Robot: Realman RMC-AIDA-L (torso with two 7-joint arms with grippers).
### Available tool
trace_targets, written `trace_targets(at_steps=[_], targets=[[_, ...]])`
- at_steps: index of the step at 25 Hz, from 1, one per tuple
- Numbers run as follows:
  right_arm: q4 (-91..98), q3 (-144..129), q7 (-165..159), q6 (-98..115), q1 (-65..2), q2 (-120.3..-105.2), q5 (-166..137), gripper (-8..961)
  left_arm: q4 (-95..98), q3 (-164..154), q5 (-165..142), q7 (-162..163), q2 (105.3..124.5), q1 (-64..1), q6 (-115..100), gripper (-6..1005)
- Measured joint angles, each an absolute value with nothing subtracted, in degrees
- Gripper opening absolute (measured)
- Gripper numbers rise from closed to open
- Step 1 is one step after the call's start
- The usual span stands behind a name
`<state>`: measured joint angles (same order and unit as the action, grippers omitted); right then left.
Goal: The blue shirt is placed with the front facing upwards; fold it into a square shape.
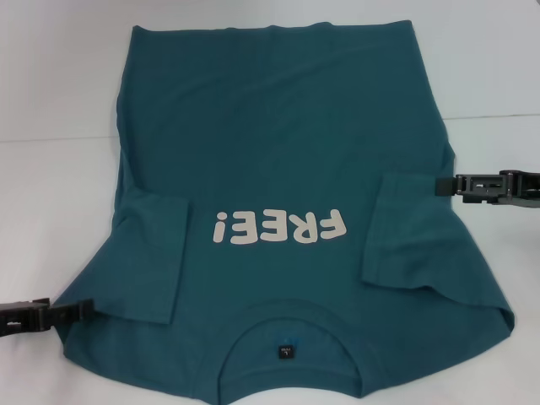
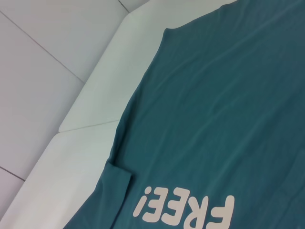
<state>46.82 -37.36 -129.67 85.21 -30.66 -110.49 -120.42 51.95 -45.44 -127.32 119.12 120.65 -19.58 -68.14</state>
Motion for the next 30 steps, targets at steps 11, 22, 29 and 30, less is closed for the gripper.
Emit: trace_targets(at_steps=[11, 22, 29, 30], targets=[[45.26, -37.58, -129.54, 84.35, -31.13, -109.94, -120.42, 917, 53.53, -46.92, -128.52, 118.05, 122.16, -19.70, -69.45, 660], [45.20, -37.56, -129.86, 84.56, -31.11, -109.86, -120.50, 910, 55.51, -45.81, -128.37, 118.15, 123.05, -19.29, -70.31, 383], [45.17, -37.22, -130.00, 85.22, -30.96, -109.98, -120.50, 906, 55.05, -45.51, -128.10, 117.84, 123.26, -19.93, -69.83, 107], [45.17, -37.18, -130.08, 85.32, -30.84, -109.99, -120.49, 906, 55.05, -45.29, -127.94, 117.83, 123.29, -19.95, -69.83, 70]])
